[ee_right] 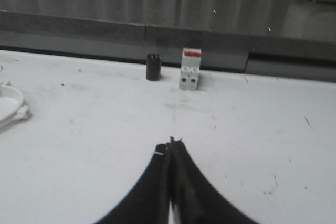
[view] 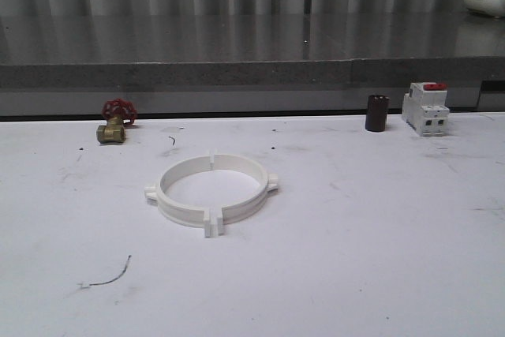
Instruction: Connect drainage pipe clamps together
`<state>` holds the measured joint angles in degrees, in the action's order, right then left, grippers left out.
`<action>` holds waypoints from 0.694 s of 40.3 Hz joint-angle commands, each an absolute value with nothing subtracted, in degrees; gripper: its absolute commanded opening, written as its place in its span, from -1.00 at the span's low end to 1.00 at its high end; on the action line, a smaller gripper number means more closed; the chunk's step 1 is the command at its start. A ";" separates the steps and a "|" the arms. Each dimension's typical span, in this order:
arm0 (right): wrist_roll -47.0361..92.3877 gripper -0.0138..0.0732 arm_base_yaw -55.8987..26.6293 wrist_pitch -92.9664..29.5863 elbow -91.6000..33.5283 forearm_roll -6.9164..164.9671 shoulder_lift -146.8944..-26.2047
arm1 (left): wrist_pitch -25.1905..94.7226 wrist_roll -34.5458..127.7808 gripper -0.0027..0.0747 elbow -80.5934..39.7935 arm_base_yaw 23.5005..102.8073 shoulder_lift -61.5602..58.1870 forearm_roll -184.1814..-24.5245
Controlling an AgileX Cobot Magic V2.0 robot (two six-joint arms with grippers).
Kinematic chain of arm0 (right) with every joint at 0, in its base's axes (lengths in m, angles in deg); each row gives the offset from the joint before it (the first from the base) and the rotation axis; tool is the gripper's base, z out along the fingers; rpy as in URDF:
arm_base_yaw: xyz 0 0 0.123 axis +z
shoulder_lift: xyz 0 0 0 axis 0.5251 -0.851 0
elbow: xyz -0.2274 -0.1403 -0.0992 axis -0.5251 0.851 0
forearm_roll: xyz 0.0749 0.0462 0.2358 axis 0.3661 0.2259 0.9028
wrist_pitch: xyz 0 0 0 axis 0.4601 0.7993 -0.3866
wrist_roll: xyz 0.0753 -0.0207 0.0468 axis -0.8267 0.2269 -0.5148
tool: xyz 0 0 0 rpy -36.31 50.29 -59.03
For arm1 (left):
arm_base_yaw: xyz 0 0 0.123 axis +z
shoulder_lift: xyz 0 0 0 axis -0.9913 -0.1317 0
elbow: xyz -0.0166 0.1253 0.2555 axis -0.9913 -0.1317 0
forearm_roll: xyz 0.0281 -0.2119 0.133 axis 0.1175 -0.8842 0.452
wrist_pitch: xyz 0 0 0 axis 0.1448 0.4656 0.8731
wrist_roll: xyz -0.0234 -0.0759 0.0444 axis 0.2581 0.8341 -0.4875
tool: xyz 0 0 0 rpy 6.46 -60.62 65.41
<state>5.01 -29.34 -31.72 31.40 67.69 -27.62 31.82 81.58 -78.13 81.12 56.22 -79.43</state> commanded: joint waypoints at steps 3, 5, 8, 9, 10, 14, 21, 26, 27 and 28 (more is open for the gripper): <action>5.94 -0.83 -31.89 -36.71 32.80 70.10 -26.60 | 27.02 81.68 -0.98 -78.14 81.19 57.34 -79.91; 5.94 -0.83 -31.89 -36.62 32.80 70.10 -26.60 | 27.02 81.68 -0.98 -78.14 81.19 57.34 -79.91; 5.94 -0.83 -31.89 -36.63 32.80 70.16 -26.60 | 27.02 81.68 -0.98 -78.14 81.19 57.34 -79.91; 5.94 -0.83 -31.89 -36.63 32.80 70.23 -26.60 | 27.02 81.68 -0.98 -78.14 81.19 57.34 -79.91; 5.94 -0.83 -31.89 -36.63 32.80 70.23 -26.60 | 27.02 81.68 -0.98 -78.14 81.19 57.34 -79.91; 5.94 -0.83 -31.89 -36.63 32.80 70.23 -26.60 | 27.02 81.68 -0.98 -78.14 81.19 57.34 -79.91; 5.94 -0.83 -31.89 -36.63 32.80 70.23 -26.60 | 27.02 81.68 -0.98 -78.14 81.19 57.34 -79.91; 5.94 -0.83 -31.89 -36.63 32.80 70.23 -26.60 | 27.02 81.68 -0.98 -78.14 81.19 57.34 -79.91; 5.94 -0.83 -31.89 -36.63 32.80 70.23 -26.60 | 27.02 81.68 -0.98 -78.14 81.19 57.34 -79.91; 5.94 -0.83 -31.89 -36.63 32.80 70.23 -26.60 | 27.02 81.68 -0.98 -78.14 81.19 57.34 -79.91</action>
